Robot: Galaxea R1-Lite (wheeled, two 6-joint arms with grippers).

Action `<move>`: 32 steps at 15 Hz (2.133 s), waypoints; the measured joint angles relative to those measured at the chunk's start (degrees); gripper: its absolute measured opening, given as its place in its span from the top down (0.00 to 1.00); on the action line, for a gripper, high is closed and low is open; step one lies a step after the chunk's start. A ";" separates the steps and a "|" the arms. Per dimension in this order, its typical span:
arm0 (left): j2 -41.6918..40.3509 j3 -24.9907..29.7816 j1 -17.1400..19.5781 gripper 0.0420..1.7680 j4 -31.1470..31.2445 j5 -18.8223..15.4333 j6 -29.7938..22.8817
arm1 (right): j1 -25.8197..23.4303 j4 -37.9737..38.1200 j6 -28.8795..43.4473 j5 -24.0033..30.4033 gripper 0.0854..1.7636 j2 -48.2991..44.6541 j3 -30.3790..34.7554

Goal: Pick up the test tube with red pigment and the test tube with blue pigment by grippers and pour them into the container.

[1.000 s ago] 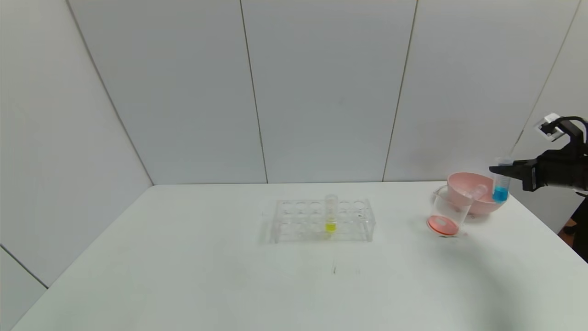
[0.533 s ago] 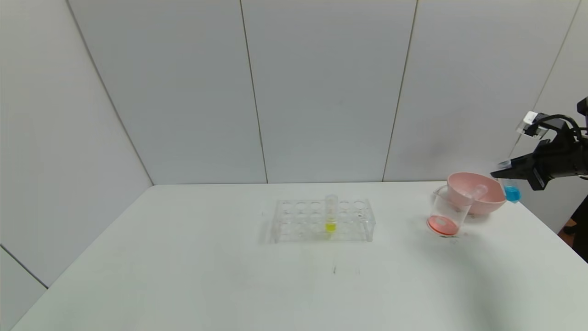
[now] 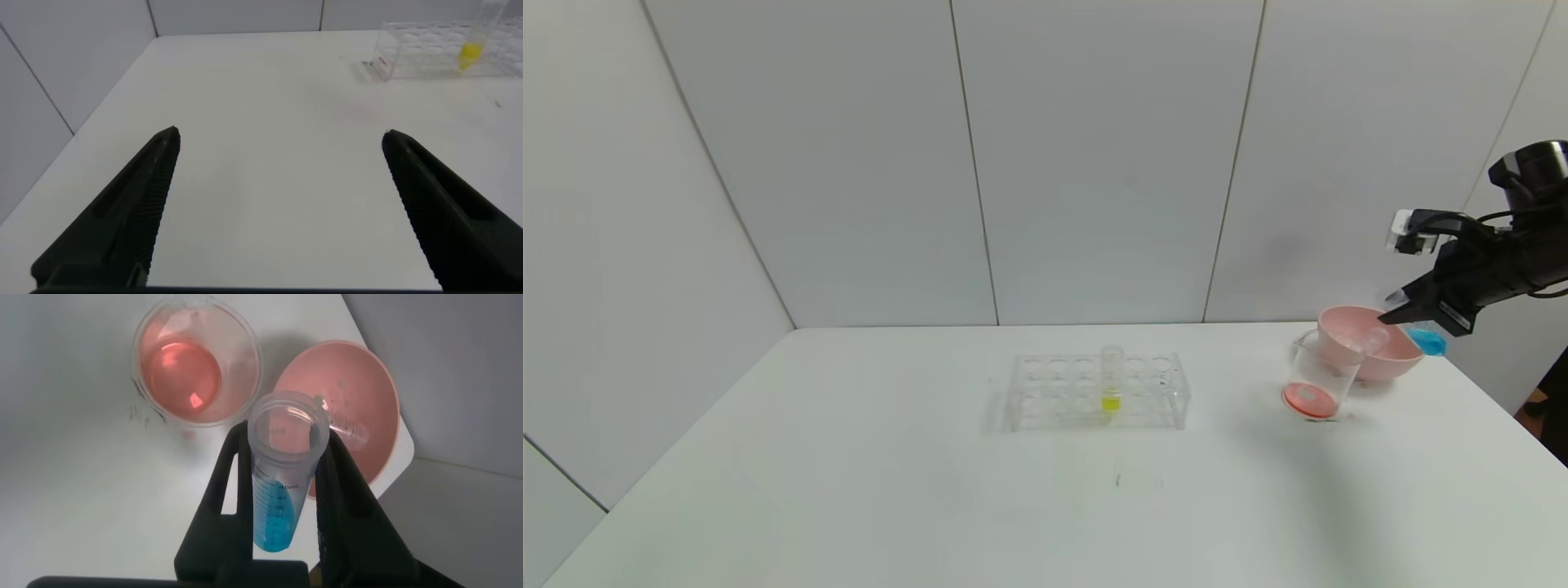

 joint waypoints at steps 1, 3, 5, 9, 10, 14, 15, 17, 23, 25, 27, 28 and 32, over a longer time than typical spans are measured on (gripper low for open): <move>0.00 0.00 0.00 0.00 0.00 0.00 0.00 | 0.93 1.16 -0.93 -2.35 0.75 0.09 -1.05; 0.00 0.00 0.00 0.00 0.00 0.00 0.00 | 2.50 2.74 -1.83 -6.00 0.75 0.12 -1.83; 0.00 0.00 0.00 0.00 0.00 0.00 0.00 | 3.72 5.23 -2.94 -9.08 0.75 0.12 -2.05; 0.00 0.00 0.00 0.00 0.00 0.00 0.00 | 6.36 7.29 -5.62 -16.18 0.75 0.15 -2.12; 0.00 0.00 0.00 0.00 0.00 0.00 0.00 | 6.86 7.34 -5.73 -16.31 0.75 0.22 -2.12; 0.00 0.00 0.00 0.00 0.00 0.00 0.00 | 8.27 7.86 -8.57 -23.39 0.75 0.39 -2.12; 0.00 0.00 0.00 0.00 0.00 0.00 0.00 | 8.77 7.62 -8.66 -23.75 0.75 0.50 -2.12; 0.00 0.00 0.00 0.00 0.00 0.00 0.00 | 9.81 7.39 -8.84 -24.94 0.75 0.87 -2.12; 0.00 0.00 0.00 0.00 0.00 -0.02 0.00 | 12.43 6.28 -11.28 -32.12 0.75 2.38 -2.12; 0.00 0.00 0.00 0.00 0.00 0.00 0.00 | 12.85 5.03 -12.70 -33.60 0.75 3.04 -2.12; 0.00 0.00 0.00 0.00 0.00 0.00 0.00 | 13.24 3.60 -14.84 -36.12 0.75 3.51 -2.12; 0.00 0.00 0.00 0.00 0.00 0.00 0.00 | 13.54 3.05 -15.98 -37.32 0.75 3.69 -2.12; 0.00 0.00 0.00 0.00 0.00 0.00 0.00 | 14.59 2.61 -19.11 -40.11 0.75 4.13 -2.12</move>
